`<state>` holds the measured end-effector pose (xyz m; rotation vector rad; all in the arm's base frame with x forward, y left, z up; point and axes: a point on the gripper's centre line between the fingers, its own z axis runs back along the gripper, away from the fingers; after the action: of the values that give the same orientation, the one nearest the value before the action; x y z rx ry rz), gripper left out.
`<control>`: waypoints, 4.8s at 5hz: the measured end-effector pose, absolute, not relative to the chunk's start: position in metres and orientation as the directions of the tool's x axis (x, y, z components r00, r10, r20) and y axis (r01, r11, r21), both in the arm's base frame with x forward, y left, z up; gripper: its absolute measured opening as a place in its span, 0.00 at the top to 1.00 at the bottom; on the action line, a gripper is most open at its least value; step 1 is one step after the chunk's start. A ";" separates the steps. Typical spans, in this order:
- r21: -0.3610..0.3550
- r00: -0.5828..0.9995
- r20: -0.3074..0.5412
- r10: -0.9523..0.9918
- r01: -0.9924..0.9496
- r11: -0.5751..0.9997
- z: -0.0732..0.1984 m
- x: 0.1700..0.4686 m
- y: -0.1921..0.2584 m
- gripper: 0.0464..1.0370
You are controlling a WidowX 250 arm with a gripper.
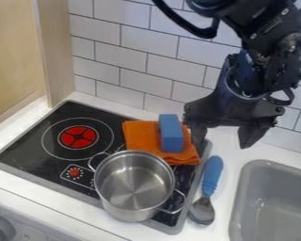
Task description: Move the blue spoon to the right burner
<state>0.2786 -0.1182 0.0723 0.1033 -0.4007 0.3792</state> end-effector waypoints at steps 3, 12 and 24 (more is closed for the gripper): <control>0.061 0.883 0.338 0.325 -0.365 0.929 0.044 0.272 -0.113 0.04; 0.072 0.930 0.234 0.284 -0.308 0.949 -0.001 0.285 -0.118 0.69; 0.058 0.769 0.472 0.431 -0.515 0.855 0.109 0.291 -0.029 0.72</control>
<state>0.2907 -0.0286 0.1087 0.1891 -0.4648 0.5161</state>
